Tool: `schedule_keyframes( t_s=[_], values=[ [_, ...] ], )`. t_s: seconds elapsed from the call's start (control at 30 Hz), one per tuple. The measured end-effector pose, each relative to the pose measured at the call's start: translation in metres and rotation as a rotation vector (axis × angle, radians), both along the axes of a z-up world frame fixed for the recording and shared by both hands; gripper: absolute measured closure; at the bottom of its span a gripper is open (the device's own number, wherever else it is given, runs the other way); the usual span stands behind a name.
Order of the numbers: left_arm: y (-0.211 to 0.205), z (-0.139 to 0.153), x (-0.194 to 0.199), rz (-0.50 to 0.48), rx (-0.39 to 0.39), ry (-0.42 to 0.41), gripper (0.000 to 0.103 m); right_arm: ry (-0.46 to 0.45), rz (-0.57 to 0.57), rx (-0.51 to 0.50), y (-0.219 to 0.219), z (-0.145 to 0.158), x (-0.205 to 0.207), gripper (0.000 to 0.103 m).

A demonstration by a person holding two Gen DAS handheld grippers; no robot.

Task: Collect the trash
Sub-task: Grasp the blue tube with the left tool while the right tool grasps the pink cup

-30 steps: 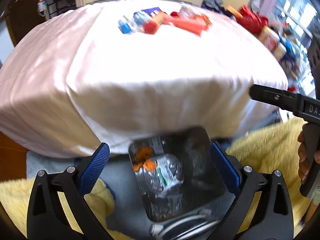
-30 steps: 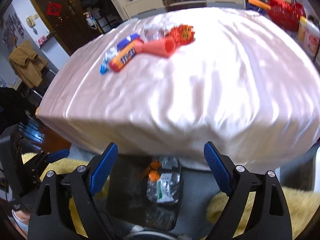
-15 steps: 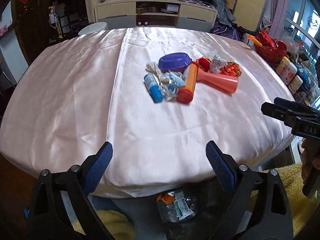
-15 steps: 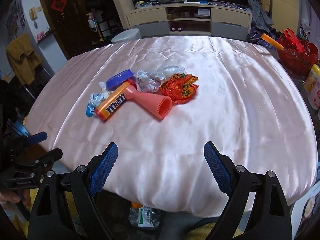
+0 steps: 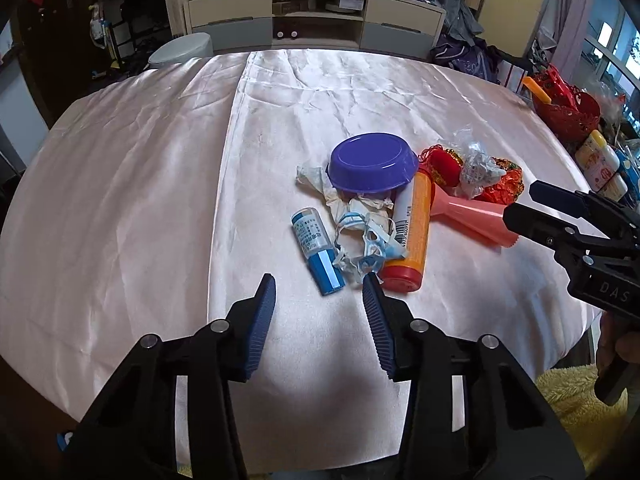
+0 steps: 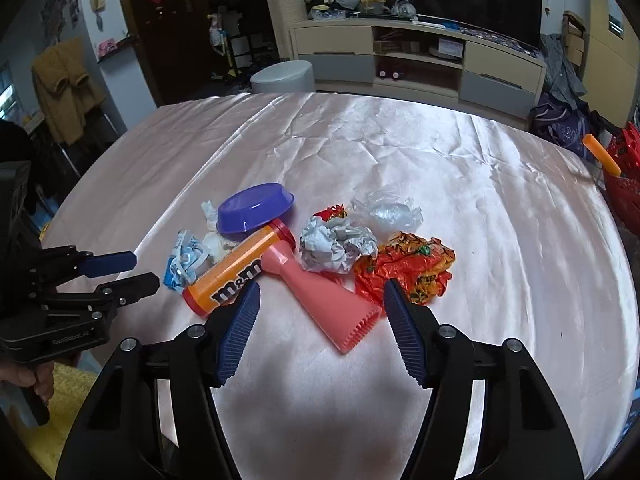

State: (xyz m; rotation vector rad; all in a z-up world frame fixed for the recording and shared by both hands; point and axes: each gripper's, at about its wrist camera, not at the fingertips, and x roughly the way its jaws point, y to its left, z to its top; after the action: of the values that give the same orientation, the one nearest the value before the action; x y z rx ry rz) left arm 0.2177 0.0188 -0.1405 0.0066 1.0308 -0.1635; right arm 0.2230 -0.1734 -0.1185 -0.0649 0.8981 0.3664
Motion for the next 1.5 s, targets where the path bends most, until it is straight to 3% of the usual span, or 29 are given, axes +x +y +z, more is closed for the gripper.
schedule_keyframes(
  t_s=[0.27, 0.53, 0.7, 0.9, 1.0, 1.5],
  values=[
    [-0.002, -0.021, 0.01, -0.001, 0.019, 0.042, 0.068, 0.039, 0.015, 0.014, 0.001, -0.015, 0.016, 0.042],
    [-0.001, -0.024, 0.021, 0.01, 0.008, 0.022, 0.069, 0.06, 0.03, -0.013, 0.006, -0.028, 0.016, 0.042],
    [-0.007, -0.023, 0.026, -0.004, 0.046, 0.005, 0.086, 0.049, 0.054, -0.102, 0.013, -0.033, 0.016, 0.041],
    [-0.009, -0.024, 0.019, -0.034, 0.057, -0.009, 0.086, 0.069, 0.033, -0.095, 0.006, -0.039, 0.021, 0.041],
    [-0.006, -0.024, 0.013, -0.039, 0.049, -0.011, 0.086, 0.115, 0.044, -0.062, 0.004, -0.04, 0.017, 0.048],
    [0.006, -0.016, -0.012, -0.045, 0.011, -0.036, 0.086, 0.087, 0.028, -0.039, -0.007, -0.03, -0.017, 0.06]
  ],
)
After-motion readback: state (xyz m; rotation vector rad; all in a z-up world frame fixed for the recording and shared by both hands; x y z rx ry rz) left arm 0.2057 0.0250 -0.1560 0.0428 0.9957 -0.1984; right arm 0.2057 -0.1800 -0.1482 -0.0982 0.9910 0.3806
